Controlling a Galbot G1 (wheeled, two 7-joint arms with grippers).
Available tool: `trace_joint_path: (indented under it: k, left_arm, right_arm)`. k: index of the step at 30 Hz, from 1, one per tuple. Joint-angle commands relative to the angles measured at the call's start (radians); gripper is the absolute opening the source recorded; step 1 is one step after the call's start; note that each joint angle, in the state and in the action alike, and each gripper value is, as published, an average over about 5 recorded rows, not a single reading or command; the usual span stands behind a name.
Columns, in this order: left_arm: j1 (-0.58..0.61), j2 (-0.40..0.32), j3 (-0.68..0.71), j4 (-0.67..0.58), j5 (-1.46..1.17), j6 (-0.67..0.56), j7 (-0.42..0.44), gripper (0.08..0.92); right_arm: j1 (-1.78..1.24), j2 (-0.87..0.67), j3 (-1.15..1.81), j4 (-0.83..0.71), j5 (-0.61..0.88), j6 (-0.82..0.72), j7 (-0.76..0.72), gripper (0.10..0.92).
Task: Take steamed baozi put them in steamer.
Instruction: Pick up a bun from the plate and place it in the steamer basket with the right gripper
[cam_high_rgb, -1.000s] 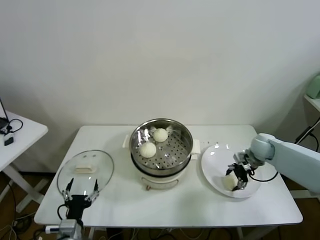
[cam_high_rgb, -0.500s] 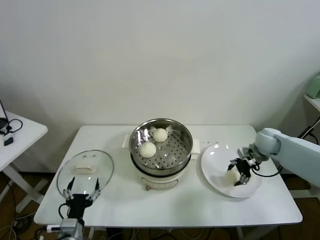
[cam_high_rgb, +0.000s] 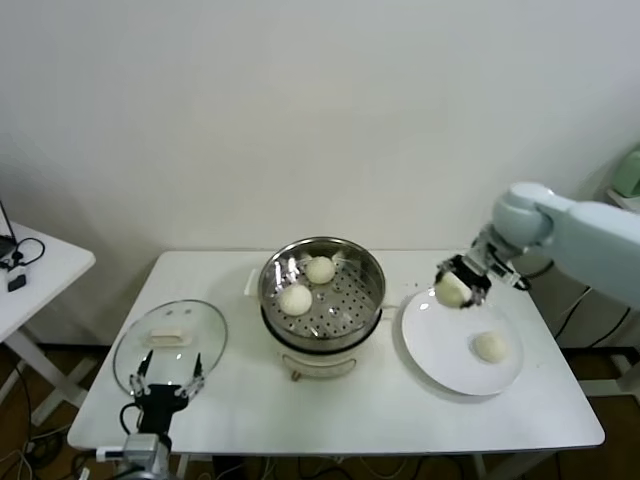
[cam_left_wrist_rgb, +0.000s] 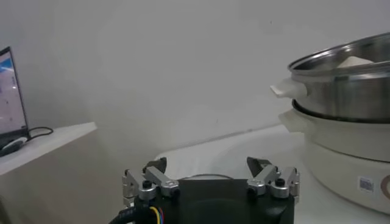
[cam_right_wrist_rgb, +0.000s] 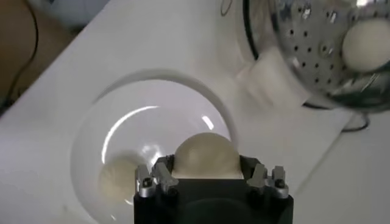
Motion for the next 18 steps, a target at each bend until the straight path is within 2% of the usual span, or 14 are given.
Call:
trace_joint_path:
  k: [1, 8, 18]
  left_arm:
    - [0.004, -0.002, 0.001, -0.003, 0.004, 0.003, 0.0, 0.823]
    - [0.01, -0.004, 0.003, -0.007, 0.007, 0.006, -0.001, 0.823]
    - [0.019, -0.005, 0.001, -0.003, 0.005, 0.006, -0.002, 0.823]
  right_arm:
    - [0.19, 0.149, -0.023, 0.141, -0.208, 0.219, -0.013, 0.711]
    - [0.103, 0.293, 0.043, 0.18, -0.262, 0.238, -0.01, 0.707]
    - [-0.027, 0.486, 0.06, 0.105, -0.267, 0.239, -0.009, 0.705]
